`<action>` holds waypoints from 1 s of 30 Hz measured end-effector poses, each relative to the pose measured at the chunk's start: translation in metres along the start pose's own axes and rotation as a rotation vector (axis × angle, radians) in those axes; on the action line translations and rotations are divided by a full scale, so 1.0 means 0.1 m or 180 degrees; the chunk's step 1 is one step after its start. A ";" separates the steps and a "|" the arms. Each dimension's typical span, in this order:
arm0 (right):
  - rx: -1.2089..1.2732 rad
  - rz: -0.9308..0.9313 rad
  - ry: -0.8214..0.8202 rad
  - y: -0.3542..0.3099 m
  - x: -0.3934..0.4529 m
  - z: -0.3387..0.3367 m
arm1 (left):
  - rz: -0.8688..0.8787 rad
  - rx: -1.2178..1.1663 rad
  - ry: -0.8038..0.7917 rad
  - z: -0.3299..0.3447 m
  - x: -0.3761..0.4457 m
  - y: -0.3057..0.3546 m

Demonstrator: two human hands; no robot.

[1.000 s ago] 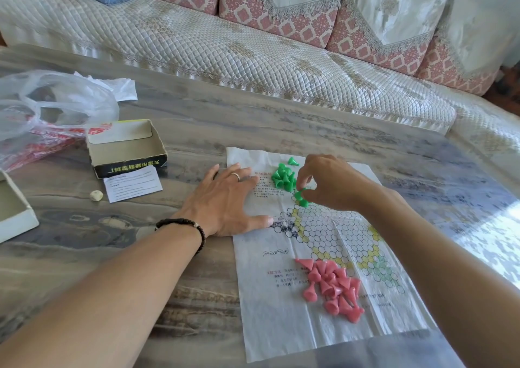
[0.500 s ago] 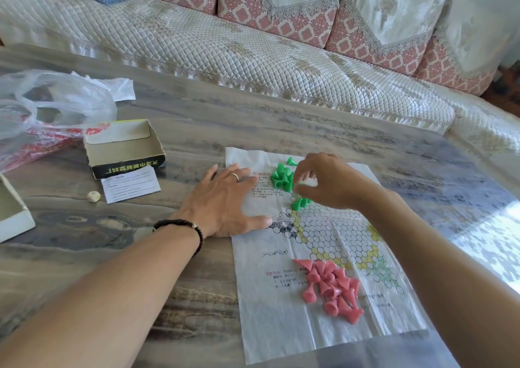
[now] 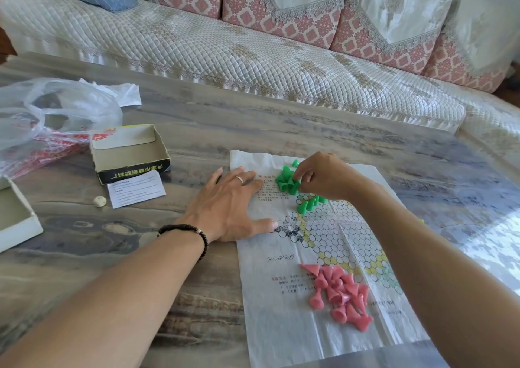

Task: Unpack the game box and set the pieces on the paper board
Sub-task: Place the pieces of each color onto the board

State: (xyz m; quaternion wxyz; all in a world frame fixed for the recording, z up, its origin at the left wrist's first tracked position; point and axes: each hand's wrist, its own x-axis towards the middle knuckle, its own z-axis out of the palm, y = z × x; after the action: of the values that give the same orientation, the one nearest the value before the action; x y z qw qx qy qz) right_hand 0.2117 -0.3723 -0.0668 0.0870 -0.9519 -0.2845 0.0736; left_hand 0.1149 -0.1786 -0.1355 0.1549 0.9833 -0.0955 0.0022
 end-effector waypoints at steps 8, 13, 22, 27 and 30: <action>-0.0201 -0.0019 0.0028 0.04 0.07 0.06 | -0.0001 0.0023 -0.0019 0.00 0.00 -0.01; -0.0028 0.0006 0.0372 0.15 0.01 -0.06 | 0.0000 0.0016 -0.0034 0.00 0.00 -0.01; -0.0103 0.0179 0.0473 0.23 -0.10 -0.23 | -0.0002 0.0007 0.0000 0.01 0.00 0.00; -0.0201 0.0237 0.0381 0.17 -0.09 -0.20 | 0.0005 -0.0001 -0.0003 0.01 0.00 0.00; -0.0372 0.0293 0.0236 0.21 -0.05 -0.19 | 0.0005 -0.0005 -0.0005 0.00 -0.01 0.00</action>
State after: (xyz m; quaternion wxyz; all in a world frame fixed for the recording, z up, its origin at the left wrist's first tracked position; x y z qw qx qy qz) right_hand 0.2223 -0.3940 -0.0525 0.0383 -0.9695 -0.2408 0.0255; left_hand 0.1138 -0.1785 -0.1360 0.1557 0.9831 -0.0964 0.0015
